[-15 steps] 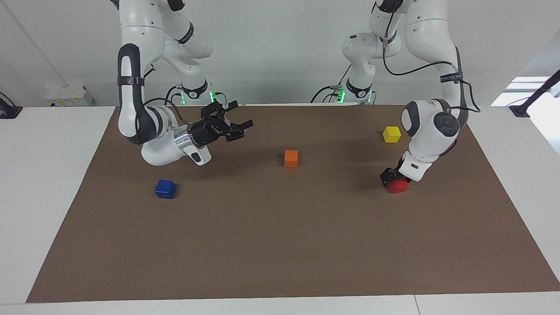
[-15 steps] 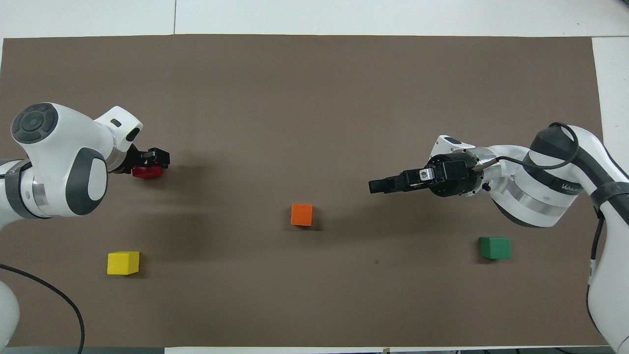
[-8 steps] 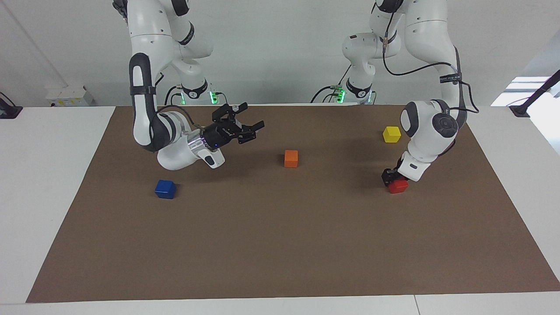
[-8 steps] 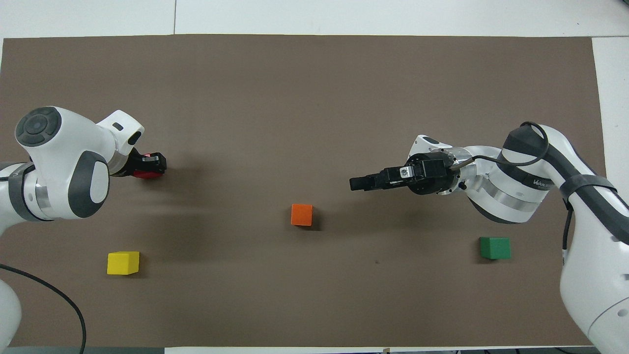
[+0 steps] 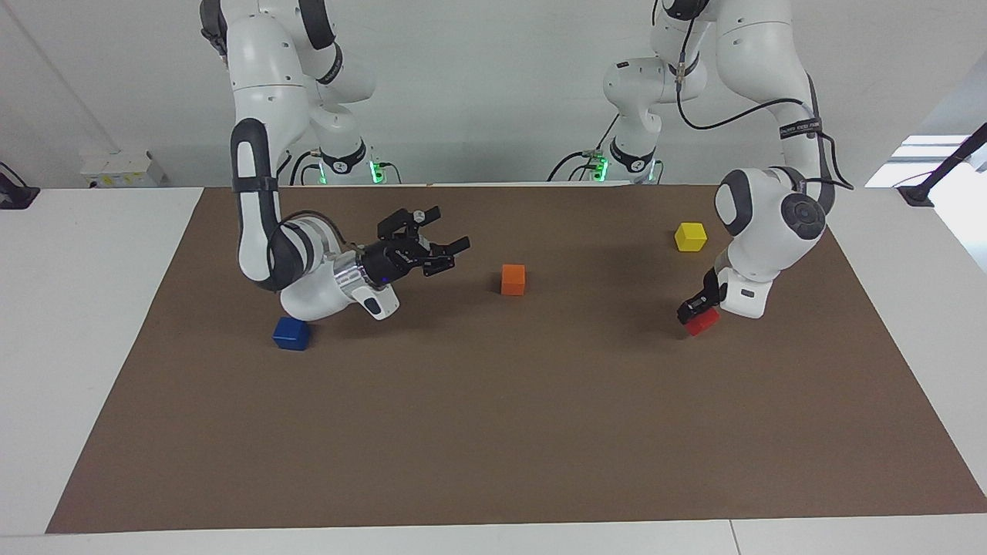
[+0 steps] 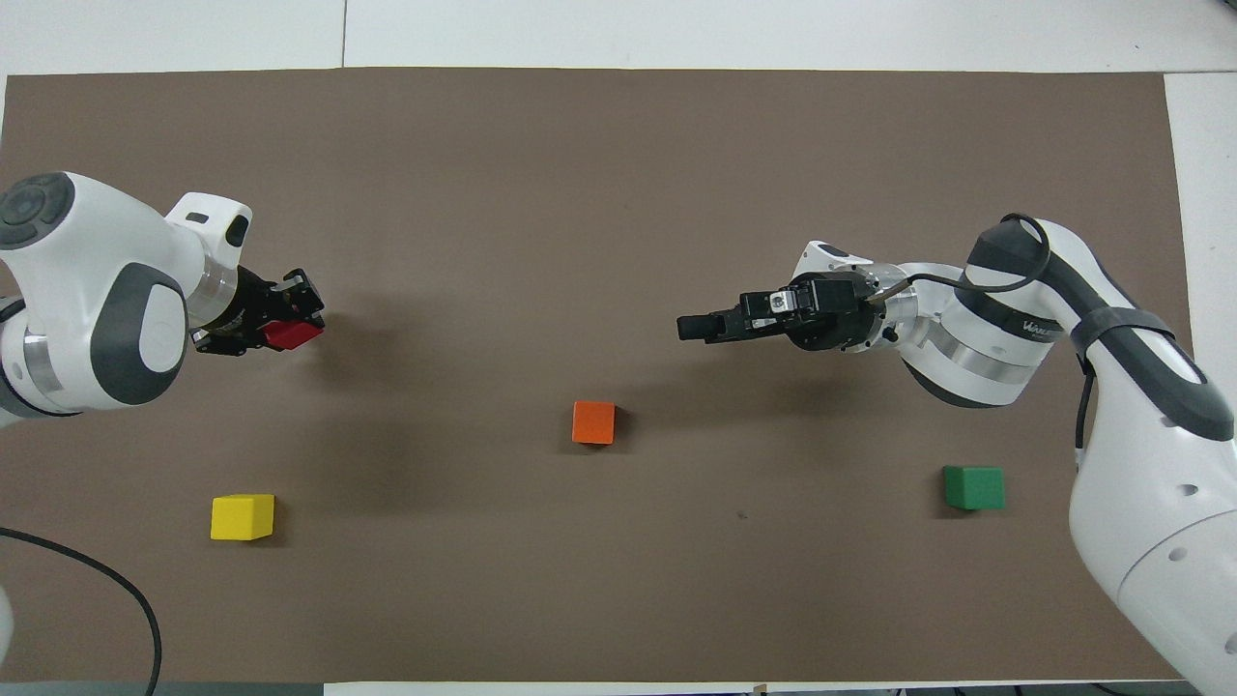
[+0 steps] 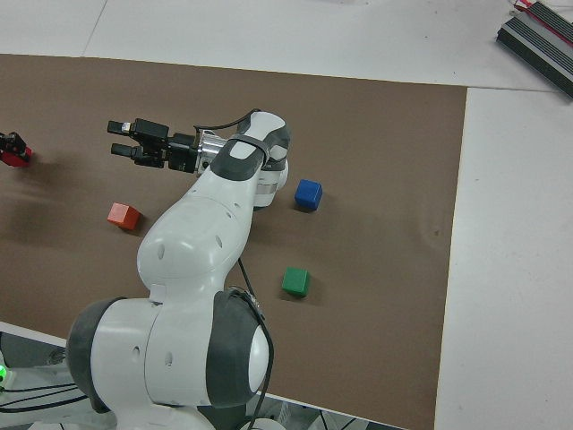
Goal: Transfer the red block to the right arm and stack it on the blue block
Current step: 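Lift the red cube with the left gripper toward the table center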
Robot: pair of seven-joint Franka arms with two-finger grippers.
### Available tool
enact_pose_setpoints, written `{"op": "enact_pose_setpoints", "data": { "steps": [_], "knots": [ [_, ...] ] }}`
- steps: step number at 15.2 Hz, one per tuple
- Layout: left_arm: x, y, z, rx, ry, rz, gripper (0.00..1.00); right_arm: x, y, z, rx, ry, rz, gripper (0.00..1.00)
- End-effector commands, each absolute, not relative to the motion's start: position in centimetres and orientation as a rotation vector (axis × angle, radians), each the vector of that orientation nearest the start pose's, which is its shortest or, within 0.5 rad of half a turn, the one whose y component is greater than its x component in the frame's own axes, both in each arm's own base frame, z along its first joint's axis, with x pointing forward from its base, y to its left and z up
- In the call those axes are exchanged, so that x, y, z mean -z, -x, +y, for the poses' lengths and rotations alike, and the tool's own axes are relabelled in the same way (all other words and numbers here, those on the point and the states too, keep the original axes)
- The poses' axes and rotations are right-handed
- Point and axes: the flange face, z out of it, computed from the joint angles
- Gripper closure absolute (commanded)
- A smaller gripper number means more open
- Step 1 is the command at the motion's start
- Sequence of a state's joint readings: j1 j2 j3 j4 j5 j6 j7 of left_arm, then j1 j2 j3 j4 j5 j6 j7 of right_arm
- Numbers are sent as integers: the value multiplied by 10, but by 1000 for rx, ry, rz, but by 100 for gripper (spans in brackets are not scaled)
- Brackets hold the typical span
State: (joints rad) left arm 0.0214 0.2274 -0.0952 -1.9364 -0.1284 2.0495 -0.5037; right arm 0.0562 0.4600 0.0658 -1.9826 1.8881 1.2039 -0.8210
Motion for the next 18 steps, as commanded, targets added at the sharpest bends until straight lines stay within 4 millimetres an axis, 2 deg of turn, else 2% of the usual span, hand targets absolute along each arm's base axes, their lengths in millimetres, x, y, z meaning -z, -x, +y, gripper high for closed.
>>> {"op": "enact_pose_setpoints", "data": {
  "steps": [1,4,6,9,12,13,15,17,18],
  "knots": [
    [-415,-587,-63,-372,3096,-1135,100,-331,-575,210,-78,1047,-65,0],
    [-451,-586,-71,-617,2898,-1824,100,-331,-574,212,-77,1045,-65,0],
    [-468,-582,-85,-735,2748,-2095,100,-331,-572,221,-77,1047,-76,0],
    [-491,-581,-96,-962,2524,-2423,100,-329,-573,223,-62,1050,-66,0],
    [-507,-575,-105,-1199,2394,-2587,100,-330,-573,223,-59,1051,-67,0],
    [-505,-572,-110,-1278,2344,-2616,100,-330,-573,223,-59,1051,-67,0],
    [-499,-553,-132,-1484,2222,-2660,100,-330,-574,222,-57,1053,-66,0],
    [-491,-539,-147,-1605,2133,-2717,100,-329,-574,222,-56,1056,-64,0],
    [-490,-535,-161,-1647,2119,-2726,100,-329,-573,223,-60,1055,-65,0]
  ]
}}
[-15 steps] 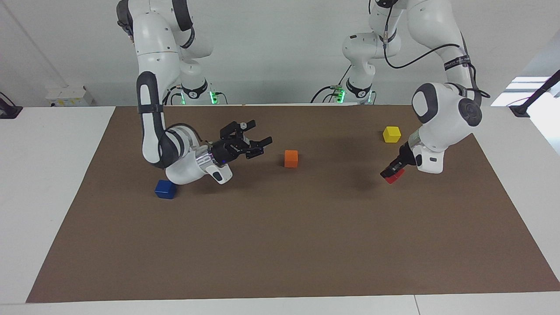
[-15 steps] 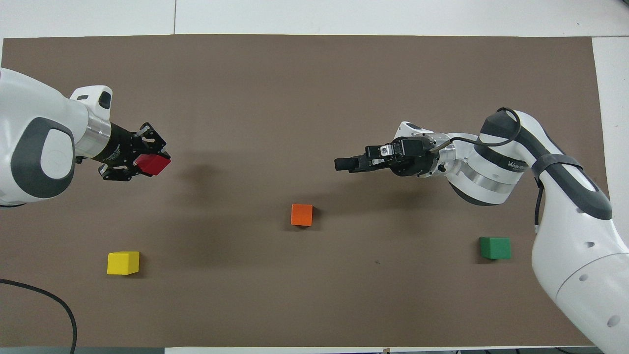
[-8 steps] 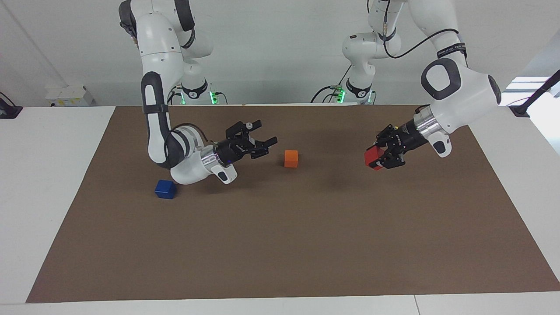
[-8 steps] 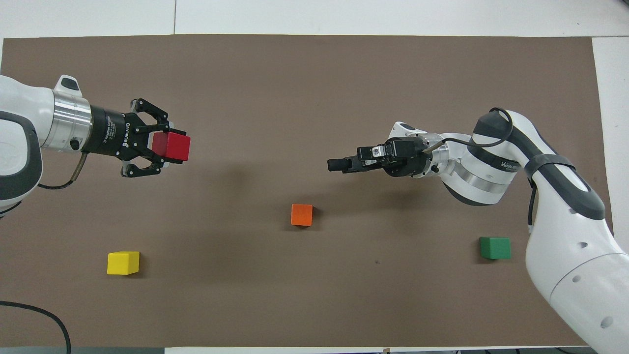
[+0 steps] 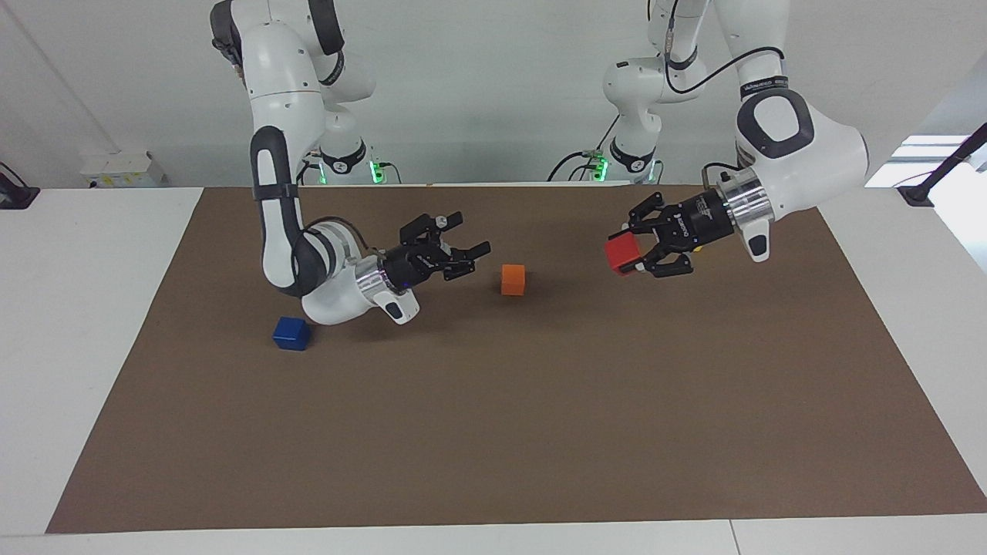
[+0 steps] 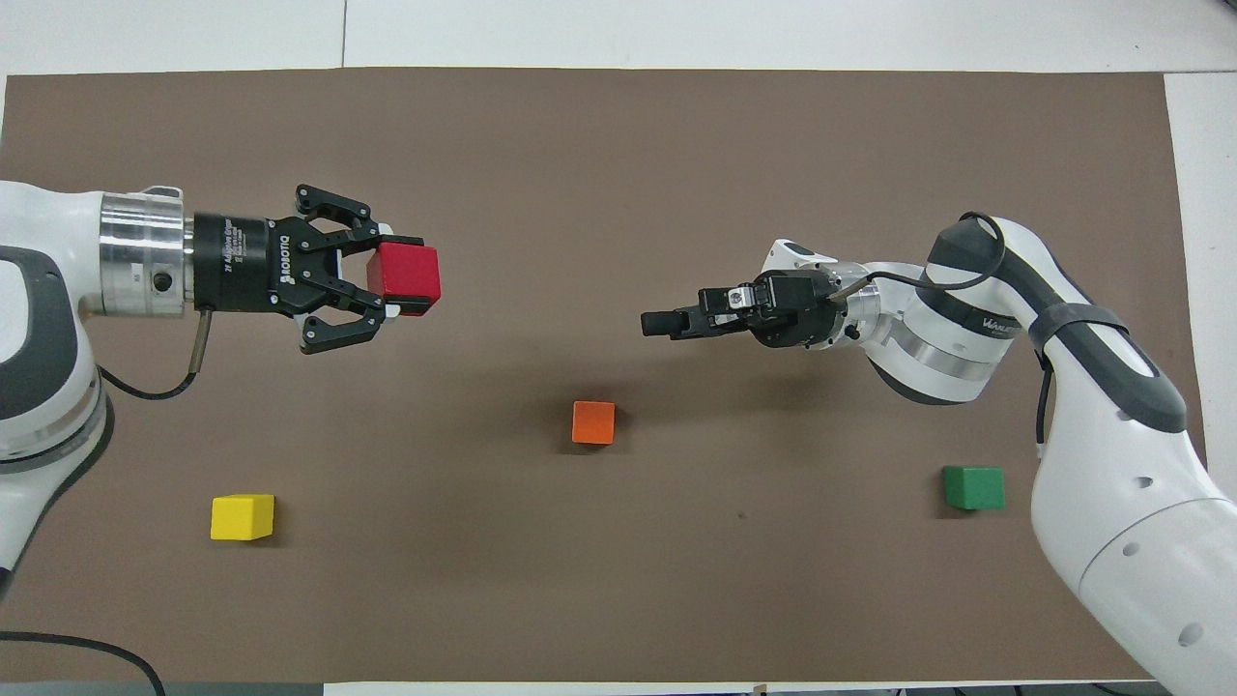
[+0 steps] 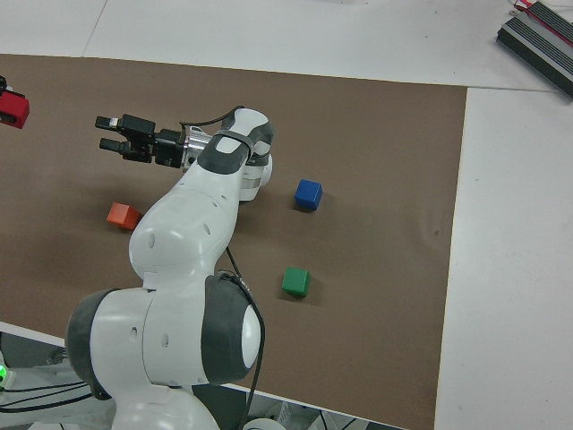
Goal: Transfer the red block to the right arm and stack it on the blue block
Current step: 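Lift the red cube with the left gripper toward the table center, then bring the red cube to the right gripper and grasp it there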
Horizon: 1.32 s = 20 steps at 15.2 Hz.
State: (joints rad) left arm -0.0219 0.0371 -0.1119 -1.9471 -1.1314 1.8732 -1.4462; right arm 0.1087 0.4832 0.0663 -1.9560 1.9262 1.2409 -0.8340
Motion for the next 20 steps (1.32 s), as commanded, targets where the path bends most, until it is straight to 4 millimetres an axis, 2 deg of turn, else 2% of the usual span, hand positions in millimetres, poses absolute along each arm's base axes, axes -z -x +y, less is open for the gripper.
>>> {"op": "enact_pose_setpoints", "data": {
  "steps": [1,5,8,12,14,20],
  "knots": [
    [-493,-534,-173,1063,-1354,1735,100,-330,-574,222,-57,1053,-66,0],
    [-511,-519,-232,994,-1330,1691,100,-330,-573,223,-58,1054,-66,0],
    [-527,-501,-267,936,-1354,1660,100,-330,-571,229,-54,1054,-77,0],
    [-528,-482,-308,859,-1359,1663,100,-328,-571,238,-38,1056,-66,0],
    [-523,-473,-319,826,-1357,1674,100,-328,-571,237,-37,1056,-64,0],
    [-511,-465,-324,782,-1346,1703,100,-328,-570,238,-37,1056,-66,0]
  ]
}}
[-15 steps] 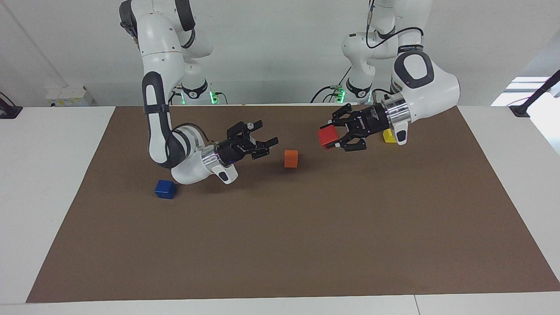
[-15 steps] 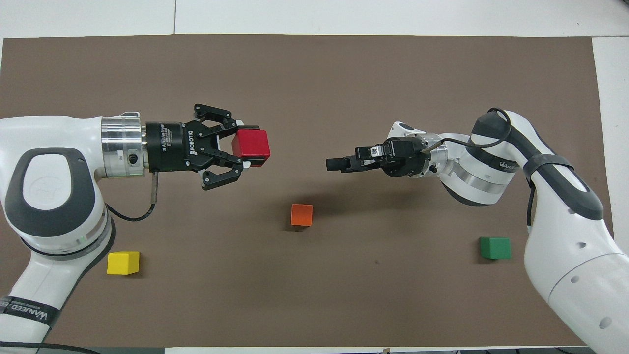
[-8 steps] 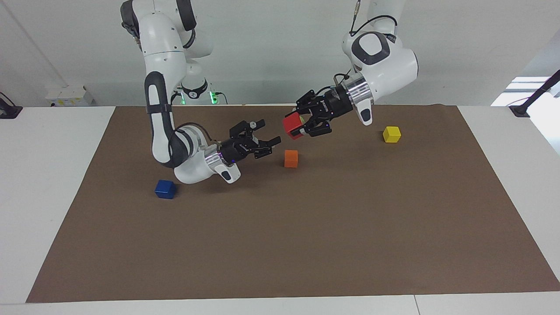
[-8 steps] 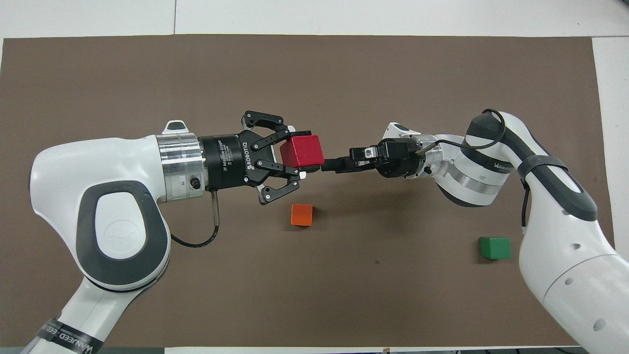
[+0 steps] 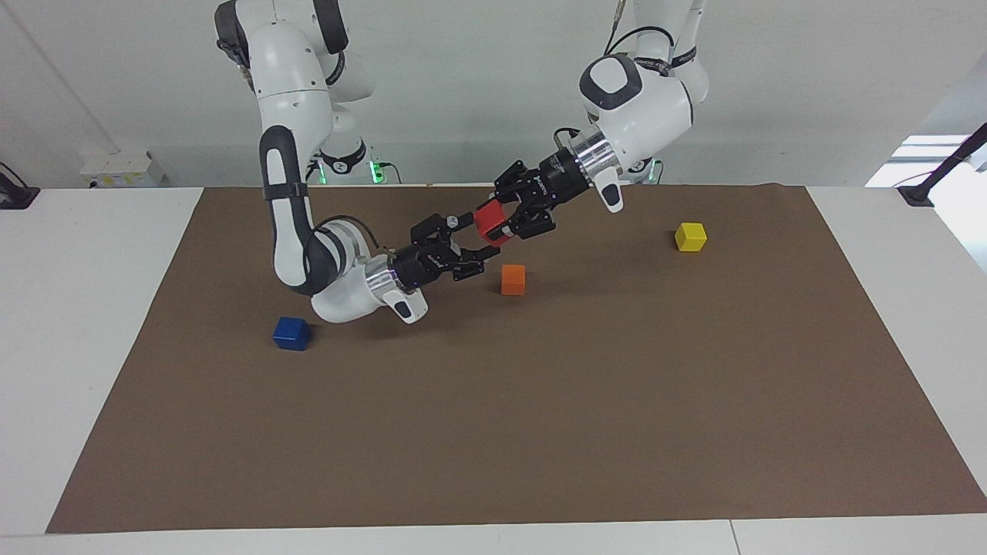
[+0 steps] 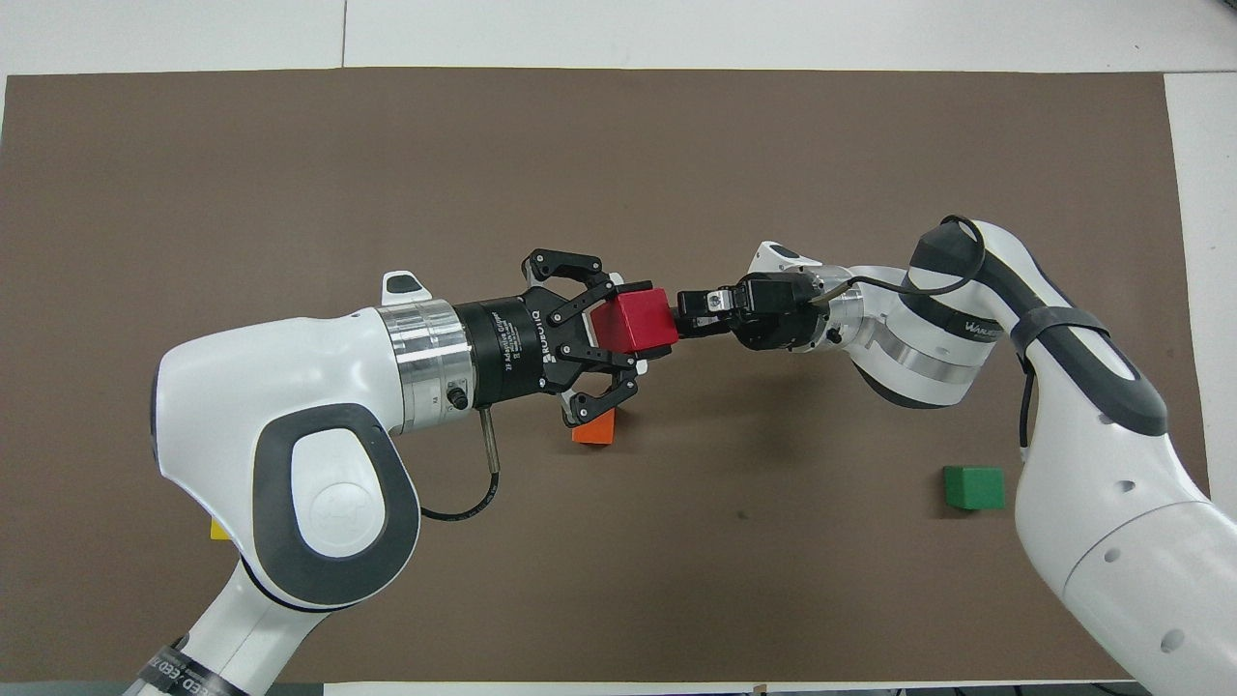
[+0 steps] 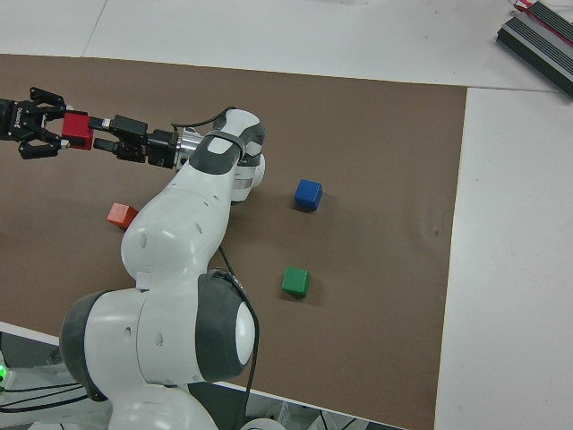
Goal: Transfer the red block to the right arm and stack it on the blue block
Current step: 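Bring the red cube to the right gripper and grasp it there, then open the left gripper and withdraw it while the right gripper holds the cube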
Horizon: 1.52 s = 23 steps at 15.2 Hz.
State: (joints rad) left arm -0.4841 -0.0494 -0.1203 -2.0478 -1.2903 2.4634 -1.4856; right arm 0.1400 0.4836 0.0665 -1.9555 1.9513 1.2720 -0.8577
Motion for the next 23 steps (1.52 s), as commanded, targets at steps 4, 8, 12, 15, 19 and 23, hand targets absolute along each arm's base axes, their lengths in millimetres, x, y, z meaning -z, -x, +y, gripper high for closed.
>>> {"op": "enact_pose_setpoints", "data": {
  "steps": [4,8,12,15,19,23],
  "knots": [
    [-506,-456,-334,760,-1327,1715,100,-329,-569,246,-37,1052,-70,0],
    [-504,-454,-341,732,-1284,1728,100,-327,-569,254,-10,1063,-59,12],
    [-503,-454,-342,725,-1265,1735,100,-324,-568,254,-10,1065,-51,100],
    [-502,-455,-341,725,-1263,1739,100,-321,-570,253,9,1090,-38,100],
    [-502,-456,-338,722,-1260,1742,89,-321,-571,253,12,1092,-39,100],
    [-500,-463,-326,703,-1241,1753,0,-321,-571,253,13,1094,-38,100]
  ]
}}
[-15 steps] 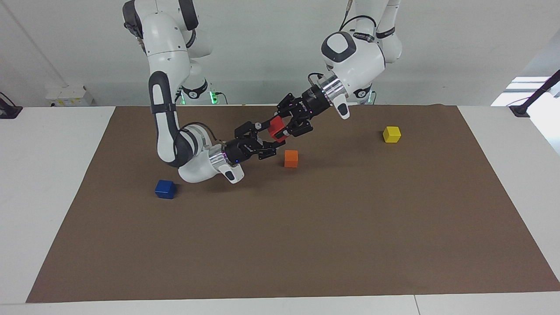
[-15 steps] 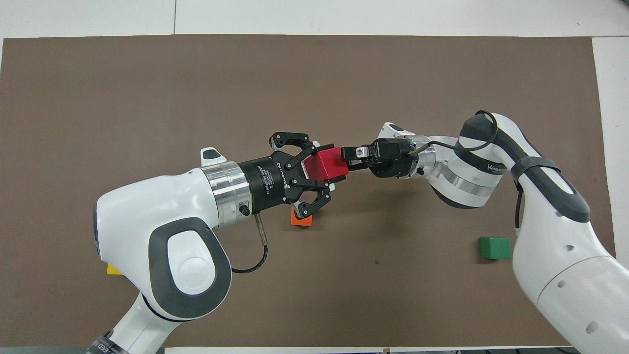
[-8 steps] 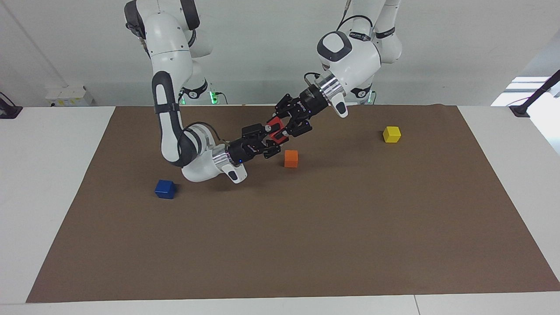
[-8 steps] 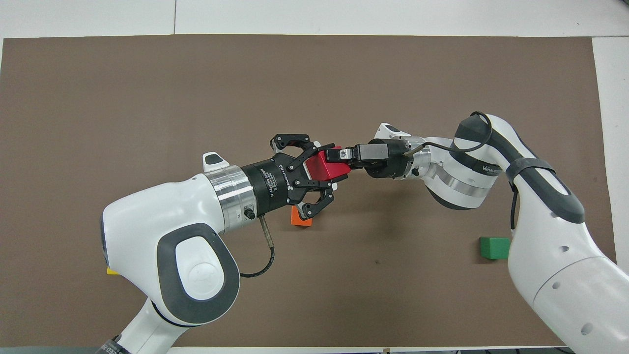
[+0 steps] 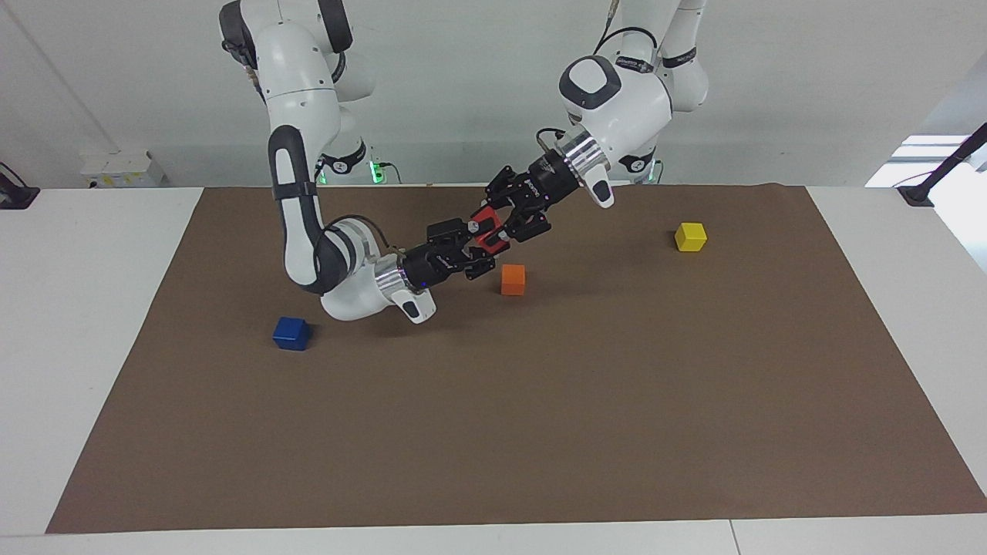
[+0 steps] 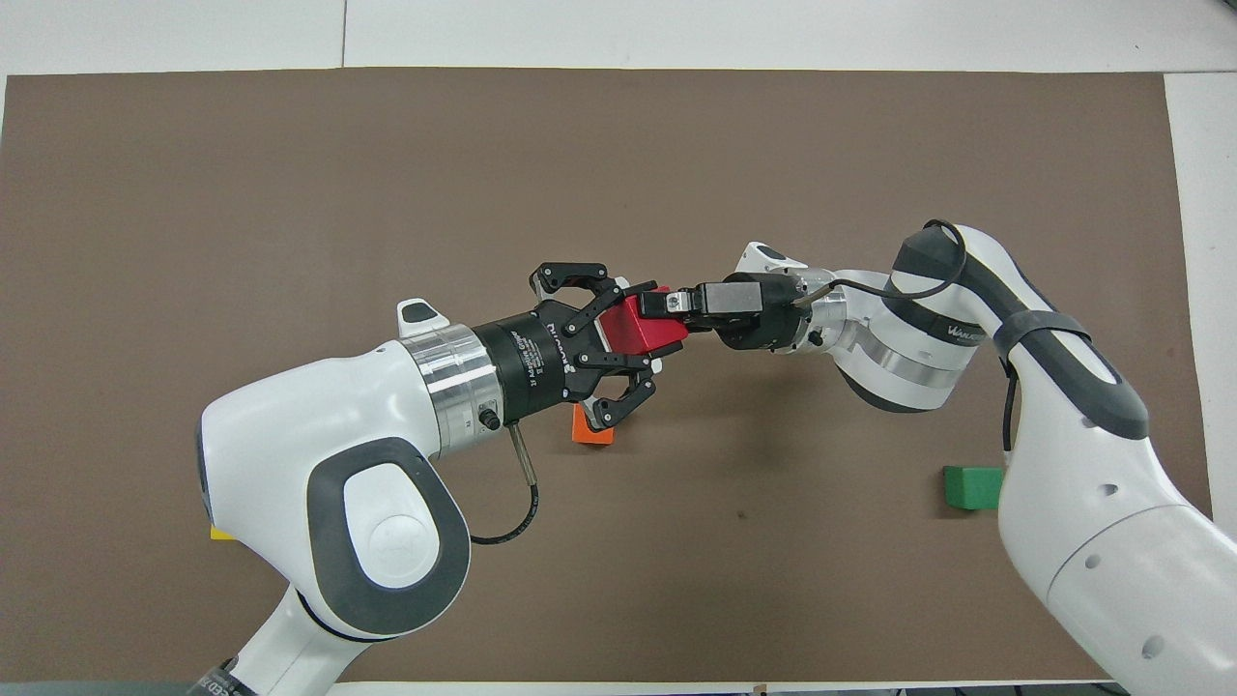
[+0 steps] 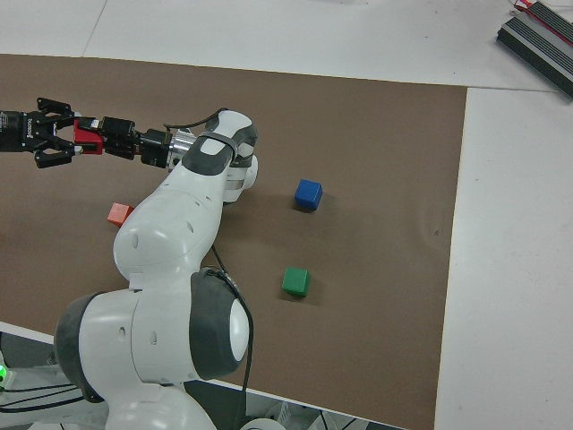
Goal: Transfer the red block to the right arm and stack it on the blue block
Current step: 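Open the left gripper and withdraw it while the right gripper holds the cube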
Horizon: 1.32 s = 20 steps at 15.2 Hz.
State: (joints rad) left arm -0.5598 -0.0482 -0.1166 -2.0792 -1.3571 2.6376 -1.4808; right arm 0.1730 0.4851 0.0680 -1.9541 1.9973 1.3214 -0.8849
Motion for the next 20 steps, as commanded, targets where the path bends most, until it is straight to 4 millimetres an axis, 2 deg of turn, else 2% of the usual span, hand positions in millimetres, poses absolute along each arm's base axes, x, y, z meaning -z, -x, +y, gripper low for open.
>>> {"op": "enact_pose_setpoints", "data": {
  "steps": [1,4,8,12,15,17,20],
  "knots": [
    [-497,-469,-314,693,-1224,1770,0,-321,-571,253,13,1095,-37,100],
    [-484,-484,-275,654,-1187,1813,0,-322,-572,252,16,1096,-37,100],
    [-477,-505,-223,629,-1220,1778,0,-332,-578,246,41,1141,-16,100],
    [-465,-523,-177,618,-1357,1660,0,-357,-584,240,54,1223,17,100],
    [-461,-535,-146,569,-1623,1602,0,-381,-589,230,55,1321,37,100],
    [-461,-541,-141,520,-1770,1556,0,-395,-594,222,63,1428,41,100],
    [-460,-545,-129,423,-1992,1450,0,-426,-599,208,61,1603,73,100]
  ]
}}
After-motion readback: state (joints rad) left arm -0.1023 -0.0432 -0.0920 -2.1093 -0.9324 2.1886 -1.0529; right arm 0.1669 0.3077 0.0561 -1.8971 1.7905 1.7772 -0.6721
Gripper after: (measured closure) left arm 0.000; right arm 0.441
